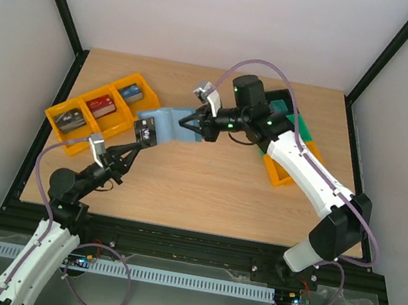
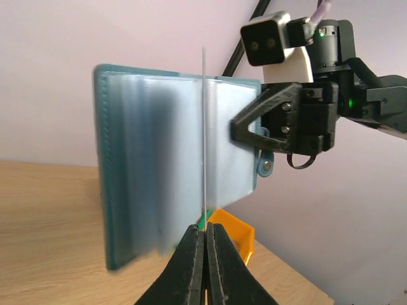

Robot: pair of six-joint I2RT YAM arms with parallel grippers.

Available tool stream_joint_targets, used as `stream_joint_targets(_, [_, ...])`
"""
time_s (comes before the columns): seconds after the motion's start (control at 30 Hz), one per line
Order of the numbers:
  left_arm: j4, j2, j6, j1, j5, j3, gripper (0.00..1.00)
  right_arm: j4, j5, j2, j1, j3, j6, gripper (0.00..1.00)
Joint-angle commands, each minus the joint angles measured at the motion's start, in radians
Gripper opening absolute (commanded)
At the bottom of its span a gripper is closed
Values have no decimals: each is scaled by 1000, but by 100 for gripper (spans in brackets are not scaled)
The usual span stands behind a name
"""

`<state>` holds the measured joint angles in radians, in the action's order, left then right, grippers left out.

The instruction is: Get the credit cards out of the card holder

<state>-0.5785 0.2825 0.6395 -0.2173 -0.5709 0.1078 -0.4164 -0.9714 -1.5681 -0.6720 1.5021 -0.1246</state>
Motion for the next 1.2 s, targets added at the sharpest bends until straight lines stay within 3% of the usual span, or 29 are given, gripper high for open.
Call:
stream_joint_targets(0.0, [11,-10,-2,9,52,9,3,30,105,-45,47,5,133,2])
stream_joint_targets(0.2, [6,-43,4,20,53,7,2,99,-58,-168,22,-61,295,2])
stream_joint_targets(0.47, [13,-50,4,28,56,4,3,22,-88,-368,-72,-24,289,4])
stream_joint_targets(0.6, [20,-55,2,31,65,4,2,-100,3,-484,-54,40,282,22])
stream_joint_targets(0.7, [22,-60,-3,33,68,4,2,-122,114,-512,-14,31,315,43])
stream_joint_targets(0.77, [25,-62,-5,35,70,4,2,-130,209,-492,14,26,336,53])
stream_joint_targets(0.97, [18,-68,5,53,78,3,2,-110,520,-298,34,18,293,63])
stream_joint_targets(1.07, [-2,-64,22,64,78,0,3,26,471,-154,21,-56,254,64])
stream_joint_targets(1.17, [-37,-48,44,68,71,3,2,293,310,-7,-22,-188,258,69])
